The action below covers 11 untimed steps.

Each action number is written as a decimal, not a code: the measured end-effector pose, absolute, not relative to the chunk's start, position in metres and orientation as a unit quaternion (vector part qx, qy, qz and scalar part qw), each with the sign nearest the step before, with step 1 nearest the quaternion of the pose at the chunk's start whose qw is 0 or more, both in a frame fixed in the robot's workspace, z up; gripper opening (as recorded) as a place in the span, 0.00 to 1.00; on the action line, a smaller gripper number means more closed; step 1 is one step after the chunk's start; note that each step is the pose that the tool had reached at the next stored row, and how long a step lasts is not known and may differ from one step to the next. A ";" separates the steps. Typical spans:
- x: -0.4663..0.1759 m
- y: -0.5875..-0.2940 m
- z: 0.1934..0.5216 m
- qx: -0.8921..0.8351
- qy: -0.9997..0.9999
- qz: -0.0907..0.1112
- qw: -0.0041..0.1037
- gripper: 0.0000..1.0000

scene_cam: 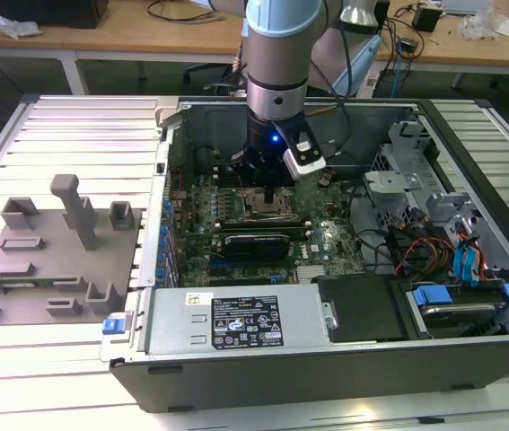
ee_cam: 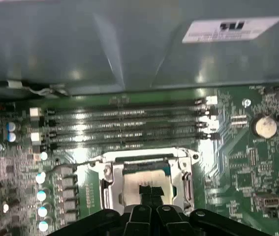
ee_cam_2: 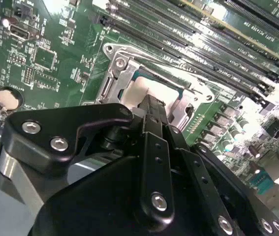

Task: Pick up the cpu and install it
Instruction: 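Close the cpu cover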

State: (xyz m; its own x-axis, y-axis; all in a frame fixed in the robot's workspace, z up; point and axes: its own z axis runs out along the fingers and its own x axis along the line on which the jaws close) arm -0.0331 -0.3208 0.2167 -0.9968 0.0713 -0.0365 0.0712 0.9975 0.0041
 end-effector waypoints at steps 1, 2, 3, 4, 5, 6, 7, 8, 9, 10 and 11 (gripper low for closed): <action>-0.038 -0.321 0.216 0.035 0.999 -0.004 0.018 0.11; -0.046 -0.320 0.214 0.036 0.999 -0.004 0.019 0.11; -0.047 -0.320 0.213 0.036 0.999 -0.004 0.019 0.11; -0.048 -0.320 0.213 0.036 0.999 -0.004 0.018 0.11; -0.049 -0.320 0.212 0.036 0.999 -0.004 0.018 0.11; -0.051 -0.320 0.211 0.036 0.999 -0.004 0.019 0.11; -0.052 -0.320 0.211 0.036 0.999 -0.004 0.018 0.11; -0.053 -0.320 0.210 0.036 0.999 -0.004 0.018 0.11; -0.055 -0.320 0.210 0.036 0.999 -0.004 0.018 0.11; -0.056 -0.320 0.209 0.036 0.999 -0.004 0.018 0.11; -0.057 -0.320 0.209 0.036 0.999 -0.004 0.018 0.11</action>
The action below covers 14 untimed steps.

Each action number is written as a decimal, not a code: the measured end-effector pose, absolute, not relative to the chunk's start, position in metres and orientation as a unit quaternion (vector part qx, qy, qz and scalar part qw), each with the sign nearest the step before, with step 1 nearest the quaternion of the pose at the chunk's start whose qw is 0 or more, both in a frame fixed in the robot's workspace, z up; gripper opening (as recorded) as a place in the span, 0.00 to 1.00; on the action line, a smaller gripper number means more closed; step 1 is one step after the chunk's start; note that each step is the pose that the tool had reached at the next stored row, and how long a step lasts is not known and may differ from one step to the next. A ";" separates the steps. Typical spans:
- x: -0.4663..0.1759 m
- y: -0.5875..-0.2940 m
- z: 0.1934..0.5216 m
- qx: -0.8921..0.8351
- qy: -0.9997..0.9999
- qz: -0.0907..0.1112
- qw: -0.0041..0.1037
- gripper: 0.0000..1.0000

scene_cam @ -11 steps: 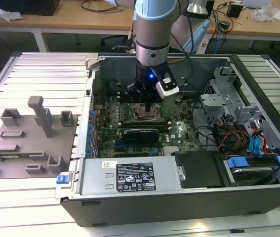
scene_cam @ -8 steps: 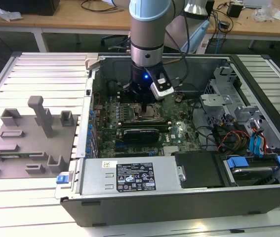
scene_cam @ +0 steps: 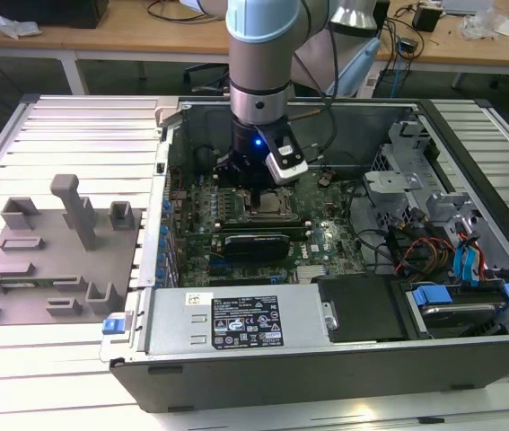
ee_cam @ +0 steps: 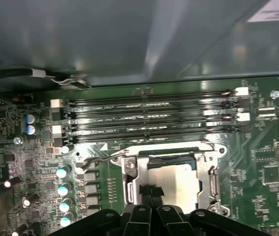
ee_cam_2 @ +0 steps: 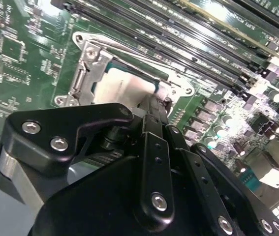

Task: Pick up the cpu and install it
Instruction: 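Close the cpu cover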

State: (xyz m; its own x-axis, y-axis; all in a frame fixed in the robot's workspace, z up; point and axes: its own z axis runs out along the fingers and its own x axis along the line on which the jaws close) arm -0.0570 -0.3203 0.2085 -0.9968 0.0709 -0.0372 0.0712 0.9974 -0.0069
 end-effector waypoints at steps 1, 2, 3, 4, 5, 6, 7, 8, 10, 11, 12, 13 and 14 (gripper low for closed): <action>-0.058 -0.320 0.208 0.036 0.999 -0.004 0.019 0.11; -0.060 -0.320 0.207 0.036 0.999 -0.004 0.018 0.11; -0.061 -0.320 0.207 0.035 0.999 -0.004 0.018 0.11; -0.063 -0.320 0.206 0.036 0.999 -0.004 0.018 0.11; -0.064 -0.320 0.206 0.036 0.999 -0.004 0.018 0.11; -0.065 -0.320 0.205 0.036 0.999 -0.004 0.018 0.11; -0.066 -0.320 0.205 0.036 0.999 -0.004 0.019 0.11; -0.067 -0.320 0.205 0.036 0.999 -0.004 0.018 0.11; -0.067 -0.320 0.204 0.035 0.999 -0.004 0.018 0.11; -0.067 -0.320 0.203 0.035 0.999 -0.004 0.018 0.11; -0.067 -0.320 0.203 0.036 0.999 -0.004 0.018 0.11; -0.067 -0.320 0.203 0.036 0.999 -0.004 0.018 0.11; -0.067 -0.320 0.203 0.036 0.999 -0.004 0.018 0.11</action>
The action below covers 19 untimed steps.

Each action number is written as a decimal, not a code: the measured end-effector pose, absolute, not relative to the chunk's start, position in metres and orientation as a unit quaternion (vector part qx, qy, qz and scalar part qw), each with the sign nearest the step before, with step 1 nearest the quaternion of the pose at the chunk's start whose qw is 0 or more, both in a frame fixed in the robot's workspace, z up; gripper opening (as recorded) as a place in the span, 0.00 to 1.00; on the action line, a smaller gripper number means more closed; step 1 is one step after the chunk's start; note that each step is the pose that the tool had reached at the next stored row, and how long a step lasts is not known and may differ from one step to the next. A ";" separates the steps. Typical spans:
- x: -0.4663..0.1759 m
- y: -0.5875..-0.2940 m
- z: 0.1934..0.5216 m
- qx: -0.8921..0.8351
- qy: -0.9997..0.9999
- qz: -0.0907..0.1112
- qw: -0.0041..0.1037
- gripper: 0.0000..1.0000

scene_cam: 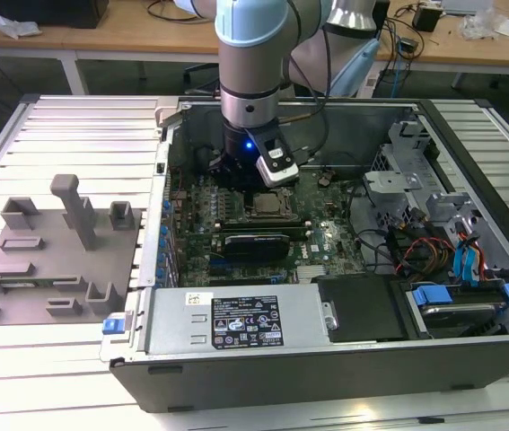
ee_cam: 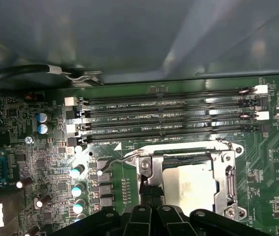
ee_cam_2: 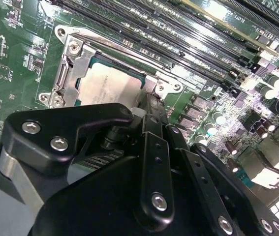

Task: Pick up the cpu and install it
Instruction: 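Close the cpu cover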

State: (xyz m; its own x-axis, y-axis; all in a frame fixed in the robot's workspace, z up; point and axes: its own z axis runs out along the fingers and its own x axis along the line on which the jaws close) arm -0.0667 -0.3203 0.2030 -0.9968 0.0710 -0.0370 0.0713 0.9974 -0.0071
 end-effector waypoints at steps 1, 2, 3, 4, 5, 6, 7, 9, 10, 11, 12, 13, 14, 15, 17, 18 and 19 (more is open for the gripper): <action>-0.066 -0.320 0.203 0.036 0.999 -0.004 0.018 0.11; -0.065 -0.320 0.203 0.036 0.999 -0.004 0.018 0.11; -0.064 -0.320 0.203 0.036 0.999 -0.004 0.018 0.11; -0.063 -0.320 0.203 0.036 0.999 -0.004 0.018 0.11; -0.062 -0.320 0.203 0.036 0.999 -0.004 0.018 0.11; -0.061 -0.320 0.203 0.035 0.999 -0.004 0.019 0.11; -0.061 -0.320 0.203 0.035 0.999 -0.004 0.019 0.11; -0.061 -0.320 0.203 0.035 0.999 -0.004 0.018 0.11; -0.061 -0.320 0.204 0.035 0.999 -0.004 0.019 0.11; -0.061 -0.320 0.204 0.035 0.999 -0.004 0.019 0.11; -0.061 -0.320 0.206 0.035 0.999 -0.003 0.019 0.11; -0.061 -0.320 0.207 0.035 0.999 -0.004 0.019 0.11; -0.061 -0.320 0.208 0.035 0.999 -0.004 0.019 0.11; -0.061 -0.320 0.208 0.035 0.999 -0.004 0.019 0.11; -0.061 -0.320 0.209 0.035 0.999 -0.004 0.019 0.11; -0.061 -0.320 0.209 0.035 0.999 -0.004 0.019 0.11; -0.060 -0.320 0.209 0.035 0.999 -0.004 0.018 0.11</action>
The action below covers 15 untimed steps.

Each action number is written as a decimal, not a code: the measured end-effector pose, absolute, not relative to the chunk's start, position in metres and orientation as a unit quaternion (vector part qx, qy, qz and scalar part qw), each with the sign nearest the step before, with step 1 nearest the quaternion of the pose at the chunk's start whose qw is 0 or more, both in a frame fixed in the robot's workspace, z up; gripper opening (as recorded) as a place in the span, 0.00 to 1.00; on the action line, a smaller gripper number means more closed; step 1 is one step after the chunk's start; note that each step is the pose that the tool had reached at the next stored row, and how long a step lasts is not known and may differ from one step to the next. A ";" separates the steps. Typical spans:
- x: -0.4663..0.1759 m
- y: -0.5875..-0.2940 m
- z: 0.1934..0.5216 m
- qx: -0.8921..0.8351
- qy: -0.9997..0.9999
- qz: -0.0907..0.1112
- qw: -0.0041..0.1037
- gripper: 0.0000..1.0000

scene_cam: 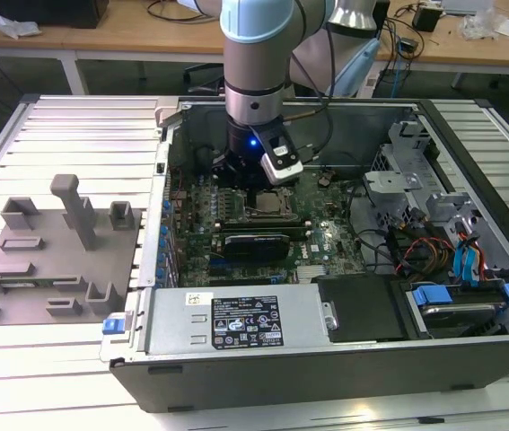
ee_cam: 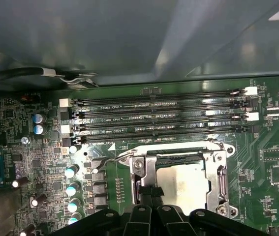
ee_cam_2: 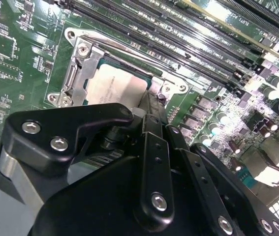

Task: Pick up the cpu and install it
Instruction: 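Close the cpu cover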

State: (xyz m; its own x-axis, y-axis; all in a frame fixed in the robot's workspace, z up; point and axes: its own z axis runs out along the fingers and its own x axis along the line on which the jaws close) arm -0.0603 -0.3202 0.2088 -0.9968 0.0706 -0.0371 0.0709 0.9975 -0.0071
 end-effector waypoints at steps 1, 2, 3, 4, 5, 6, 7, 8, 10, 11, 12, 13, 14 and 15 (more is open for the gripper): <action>-0.059 -0.320 0.209 0.035 0.999 -0.004 0.018 0.11; -0.058 -0.320 0.209 0.034 0.999 -0.004 0.018 0.11; -0.057 -0.320 0.208 0.033 0.999 -0.004 0.018 0.11; -0.057 -0.320 0.208 0.032 0.999 -0.004 0.019 0.11; -0.057 -0.319 0.207 0.031 0.999 -0.004 0.019 0.11; -0.056 -0.319 0.207 0.030 0.999 -0.004 0.018 0.11; -0.055 -0.319 0.207 0.029 0.999 -0.004 0.018 0.11; -0.054 -0.319 0.206 0.029 0.999 -0.004 0.018 0.11; -0.052 -0.319 0.206 0.028 0.999 -0.004 0.018 0.11; -0.051 -0.319 0.206 0.028 0.999 -0.004 0.018 0.11; -0.050 -0.319 0.206 0.028 0.999 -0.004 0.018 0.11; -0.049 -0.319 0.205 0.028 0.999 -0.004 0.018 0.11; -0.048 -0.319 0.205 0.028 0.999 -0.004 0.018 0.11; -0.047 -0.319 0.205 0.028 0.999 -0.004 0.018 0.11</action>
State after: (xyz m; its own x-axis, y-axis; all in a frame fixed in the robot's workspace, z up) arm -0.0468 -0.3192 0.2049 -0.9978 0.0557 -0.0371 0.0560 0.9984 -0.0069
